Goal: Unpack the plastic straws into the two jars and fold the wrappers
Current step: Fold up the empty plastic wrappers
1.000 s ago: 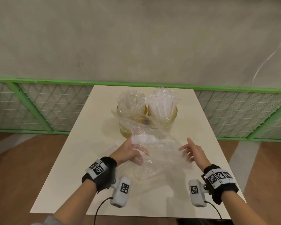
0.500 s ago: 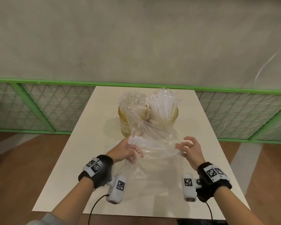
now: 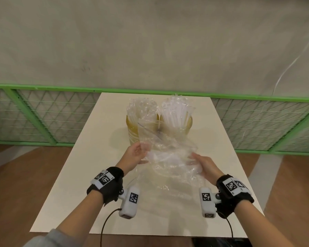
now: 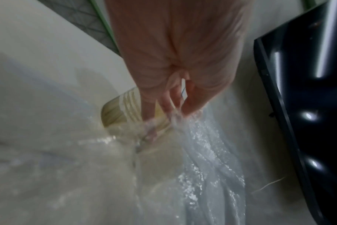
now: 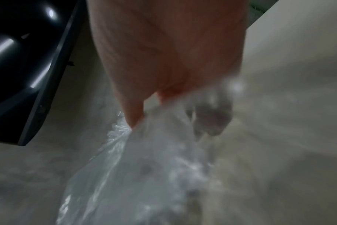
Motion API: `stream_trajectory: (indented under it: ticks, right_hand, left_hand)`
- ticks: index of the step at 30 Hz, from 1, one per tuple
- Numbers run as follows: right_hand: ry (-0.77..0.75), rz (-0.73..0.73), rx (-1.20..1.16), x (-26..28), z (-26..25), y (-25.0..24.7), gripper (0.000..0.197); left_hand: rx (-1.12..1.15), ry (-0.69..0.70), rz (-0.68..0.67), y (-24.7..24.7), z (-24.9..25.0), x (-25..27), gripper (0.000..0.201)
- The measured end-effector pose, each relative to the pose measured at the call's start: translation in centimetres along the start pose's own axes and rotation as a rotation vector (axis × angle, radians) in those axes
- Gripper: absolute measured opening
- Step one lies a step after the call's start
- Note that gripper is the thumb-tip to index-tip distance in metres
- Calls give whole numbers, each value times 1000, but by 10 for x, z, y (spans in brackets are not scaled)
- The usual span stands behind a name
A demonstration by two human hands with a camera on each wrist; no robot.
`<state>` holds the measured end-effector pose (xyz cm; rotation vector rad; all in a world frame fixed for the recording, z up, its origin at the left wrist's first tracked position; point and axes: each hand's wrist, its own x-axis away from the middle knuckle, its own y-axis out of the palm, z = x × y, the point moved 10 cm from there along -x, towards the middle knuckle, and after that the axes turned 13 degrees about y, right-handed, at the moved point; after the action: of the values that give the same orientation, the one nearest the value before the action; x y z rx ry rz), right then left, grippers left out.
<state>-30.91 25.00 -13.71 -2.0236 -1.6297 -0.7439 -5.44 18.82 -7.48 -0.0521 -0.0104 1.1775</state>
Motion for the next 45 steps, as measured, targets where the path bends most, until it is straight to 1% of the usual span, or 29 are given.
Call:
stream_trajectory:
  ticks: [2, 4, 6, 7, 8, 10, 11, 12, 13, 16, 18, 20, 22, 23, 24, 26, 28, 30, 31, 33, 34, 35, 36, 37, 38, 40, 42, 43, 45]
  right_hand:
    - [-81, 2, -20, 6, -9, 2, 6]
    - [-174, 30, -226, 14, -17, -9, 21]
    - [-228, 77, -510, 17, -16, -34, 31]
    - [-212, 76, -576, 14, -13, -41, 30]
    - [-166, 46, -564, 10, -9, -39, 26]
    - [-19, -43, -384, 1, 2, -18, 29]
    - [27, -72, -253, -3, 7, -4, 31]
    - [26, -79, -106, -5, 9, 8, 34]
    - [-24, -55, 52, -6, 6, 17, 39]
    - [-405, 64, 478, 4, -29, 42, 62]
    - [-608, 32, 527, 23, -53, 61, 71]
    - [-666, -63, 425, 33, -72, 73, 72]
    - [-605, -105, 354, 32, -84, 76, 64]
    - [-571, -106, 361, 30, -86, 74, 58]
    - [-541, -116, 380, 27, -86, 71, 49]
    - [-479, -140, 454, 21, -76, 63, 24]
    - [-407, -152, 502, 13, -62, 51, 10]
    - [-382, -78, 476, 4, -56, 34, 4]
    - [-406, 21, 447, 2, -57, 22, 9]
    - [-480, 259, 368, 8, -57, -2, 40]
    - [-470, 344, 268, 13, -49, -12, 48]
    - [-406, 363, 167, 16, -34, -15, 55]
    - [-288, 322, 96, 13, -10, -9, 64]
    - [-153, 228, 57, 8, 15, 5, 74]
    - [0, 110, 47, 4, 39, 24, 75]
    - [174, -104, -54, 7, 64, 58, 61]
    - [168, -163, -149, 11, 59, 68, 49]
    - [112, -136, -149, 11, 51, 65, 51]
    - [-49, -14, -40, 11, 33, 47, 68]
  left_hand:
    - [28, -28, 53, -1, -4, 2, 25]
    - [-92, -43, 159, -19, -10, 4, 26]
    - [-262, -65, 277, -47, -14, 8, 27]
    - [-293, -80, 257, -50, -17, 9, 30]
    - [-305, -87, 182, -46, -20, 9, 35]
    - [-325, -67, 42, -26, -20, 8, 41]
    - [-322, -54, 18, -17, -20, 7, 40]
    - [-306, -36, 4, -9, -18, 5, 39]
    - [-289, -18, -13, -2, -17, 3, 37]
    - [-257, 30, -163, 21, -4, -1, 33]
    - [-232, 22, -282, 35, 4, 0, 35]
    - [-209, -21, -346, 43, 8, 2, 37]
    - [-113, -15, -314, 43, 16, 0, 25]
    - [-31, 4, -258, 38, 20, -3, 17]
    - [83, 34, -195, 32, 29, -5, 12]
    - [218, 67, -109, 20, 35, -10, 13]
    - [140, 78, -85, 12, 31, -10, 22]
    - [6, 87, -30, 5, 24, -6, 24]
    - [-28, 86, 13, 0, 18, -6, 24]
    - [19, 81, 85, -5, 12, -5, 24]
    - [84, 75, 112, -6, 12, -5, 24]
    - [130, 67, 138, -9, 11, -6, 25]
    - [169, 48, 167, -11, 12, -7, 25]
    - [177, 34, 200, -15, 11, -9, 25]
    - [184, 22, 224, -17, 12, -9, 24]
    - [168, -6, 262, -19, 8, -9, 20]
    - [130, -16, 303, -26, 2, -7, 24]
    - [142, -13, 333, -31, 2, -6, 25]
    - [265, -44, 336, -33, -4, -4, 30]
